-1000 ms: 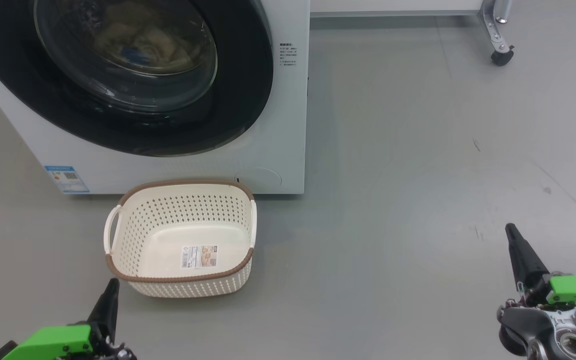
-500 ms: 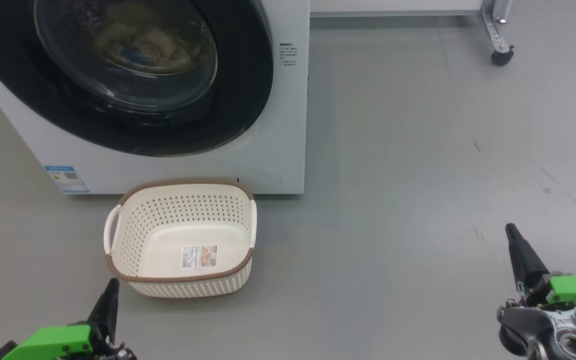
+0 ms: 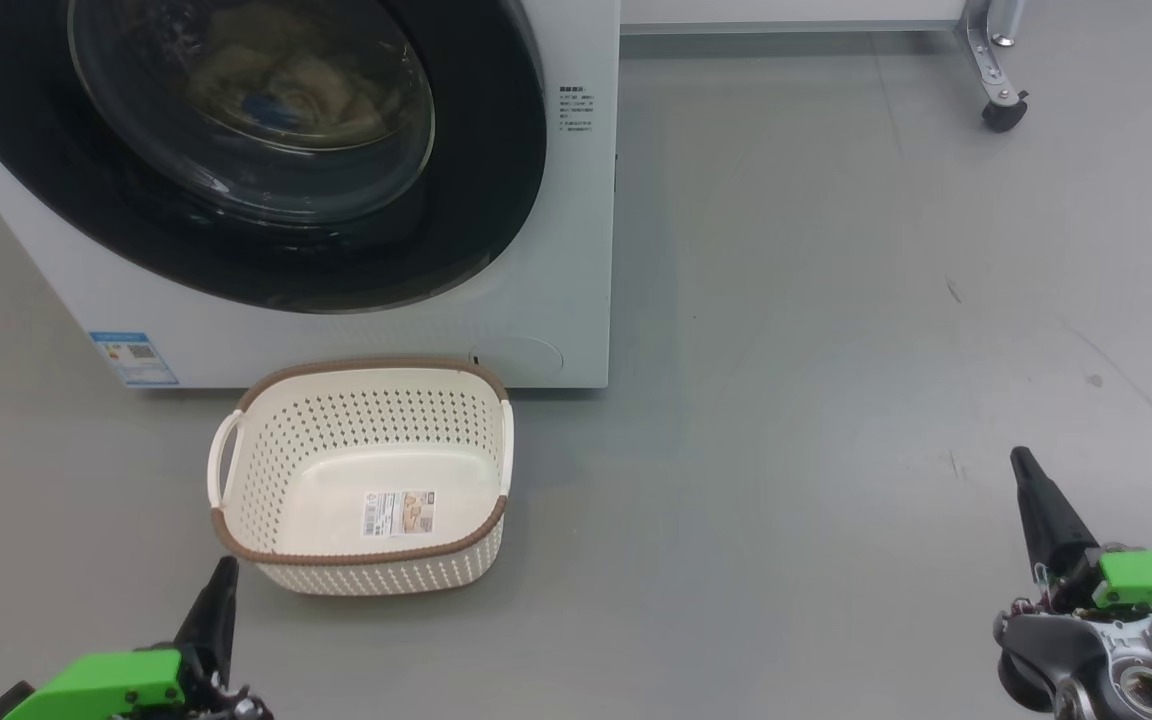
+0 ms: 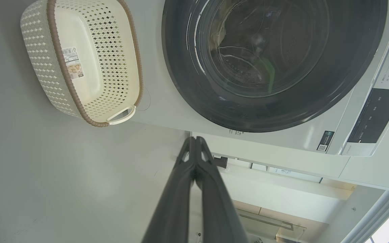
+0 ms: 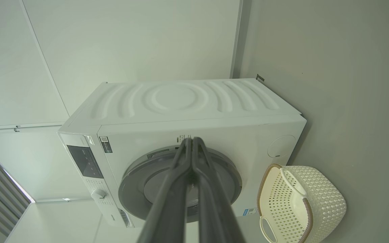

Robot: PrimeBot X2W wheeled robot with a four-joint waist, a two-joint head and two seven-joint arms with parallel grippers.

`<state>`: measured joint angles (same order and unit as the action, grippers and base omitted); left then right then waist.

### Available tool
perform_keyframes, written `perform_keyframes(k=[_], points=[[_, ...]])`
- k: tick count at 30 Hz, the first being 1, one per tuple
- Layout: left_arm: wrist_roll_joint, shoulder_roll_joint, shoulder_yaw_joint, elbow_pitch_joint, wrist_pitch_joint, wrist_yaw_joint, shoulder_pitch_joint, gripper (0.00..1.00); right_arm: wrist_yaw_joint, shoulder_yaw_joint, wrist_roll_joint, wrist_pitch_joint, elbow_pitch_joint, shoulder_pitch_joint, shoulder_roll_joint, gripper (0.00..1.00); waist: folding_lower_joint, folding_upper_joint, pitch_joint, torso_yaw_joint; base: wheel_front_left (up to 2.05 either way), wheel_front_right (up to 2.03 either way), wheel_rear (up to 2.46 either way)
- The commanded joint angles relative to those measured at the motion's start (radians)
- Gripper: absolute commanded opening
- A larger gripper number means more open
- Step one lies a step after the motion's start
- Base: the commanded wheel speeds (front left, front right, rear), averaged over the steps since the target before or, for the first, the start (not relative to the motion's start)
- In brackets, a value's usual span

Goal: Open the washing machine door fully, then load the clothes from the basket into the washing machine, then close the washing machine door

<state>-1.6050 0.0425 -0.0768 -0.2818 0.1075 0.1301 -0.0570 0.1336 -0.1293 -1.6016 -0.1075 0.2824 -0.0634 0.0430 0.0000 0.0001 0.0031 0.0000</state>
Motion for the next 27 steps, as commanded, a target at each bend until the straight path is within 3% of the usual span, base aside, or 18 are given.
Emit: perform_keyframes(k=[1,27], points=[[-0.004,0.009,-0.036,0.037,0.005,0.001,-0.051,0.0,-0.003,0.015,-0.007,-0.006,-0.038,-0.045,0.007,0.0,0.0,-0.0001,0.0,0.0,0.0,0.0,0.0],[-0.003,0.009,-0.037,0.037,0.006,0.001,-0.051,0.0,-0.003,0.016,-0.007,-0.006,-0.038,-0.045,0.007,0.0,0.0,-0.0001,0.0,0.0,0.0,0.0,0.0]])
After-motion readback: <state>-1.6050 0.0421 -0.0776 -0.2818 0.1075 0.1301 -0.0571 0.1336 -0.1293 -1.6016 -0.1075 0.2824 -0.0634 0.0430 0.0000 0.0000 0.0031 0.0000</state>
